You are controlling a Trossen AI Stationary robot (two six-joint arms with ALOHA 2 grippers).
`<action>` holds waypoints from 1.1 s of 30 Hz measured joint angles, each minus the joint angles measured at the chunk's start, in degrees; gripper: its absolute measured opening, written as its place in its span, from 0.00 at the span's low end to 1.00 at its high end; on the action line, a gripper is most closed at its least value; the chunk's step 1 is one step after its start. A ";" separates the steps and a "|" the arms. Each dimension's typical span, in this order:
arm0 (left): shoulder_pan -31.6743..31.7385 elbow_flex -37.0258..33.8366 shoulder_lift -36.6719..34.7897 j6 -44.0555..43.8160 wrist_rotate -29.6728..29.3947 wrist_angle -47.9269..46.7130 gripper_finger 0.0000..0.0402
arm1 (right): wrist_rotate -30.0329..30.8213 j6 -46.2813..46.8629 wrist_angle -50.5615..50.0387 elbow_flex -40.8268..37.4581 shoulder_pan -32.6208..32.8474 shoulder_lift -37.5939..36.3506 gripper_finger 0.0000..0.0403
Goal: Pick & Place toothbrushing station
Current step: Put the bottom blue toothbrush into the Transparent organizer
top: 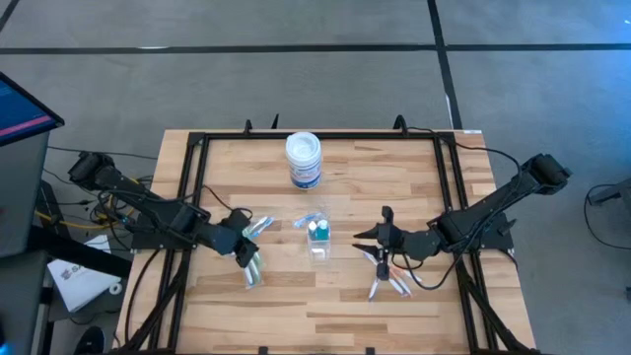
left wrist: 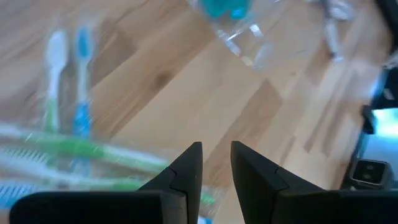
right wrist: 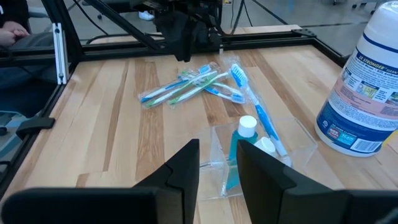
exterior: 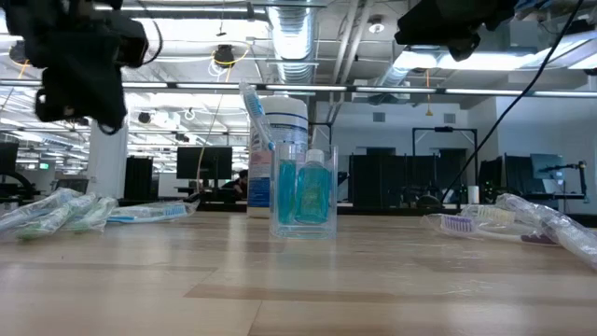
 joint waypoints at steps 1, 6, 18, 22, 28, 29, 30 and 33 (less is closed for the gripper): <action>-0.22 0.00 0.00 -1.28 0.04 -0.97 0.20 | 0.00 -0.01 -0.22 0.00 0.01 0.00 0.24; -0.80 0.00 0.00 -5.84 0.17 -3.93 0.20 | 0.00 -0.33 -0.49 0.00 -0.01 0.02 0.24; -0.86 0.00 0.61 -13.41 1.33 -13.78 0.20 | 0.00 -0.64 -0.49 0.00 -0.14 0.02 0.24; -0.86 -0.43 0.59 -14.20 1.44 -14.20 0.20 | 0.00 -0.62 -0.49 0.00 -0.14 0.02 0.24; -0.86 -5.05 0.57 -18.41 3.71 -14.38 0.20 | 0.00 -0.62 -0.49 0.00 -0.12 0.02 0.24; -0.86 -5.64 0.59 -18.91 3.77 -14.33 0.20 | 0.00 -0.62 -0.47 0.00 -0.12 0.02 0.24; -0.86 -6.01 0.59 -19.11 3.79 -14.28 0.20 | 0.00 -0.62 -0.48 0.00 -0.11 0.02 0.24; -0.86 -6.51 0.58 -19.22 3.80 -13.88 0.20 | 0.00 -0.60 -0.48 0.00 -0.10 0.02 0.24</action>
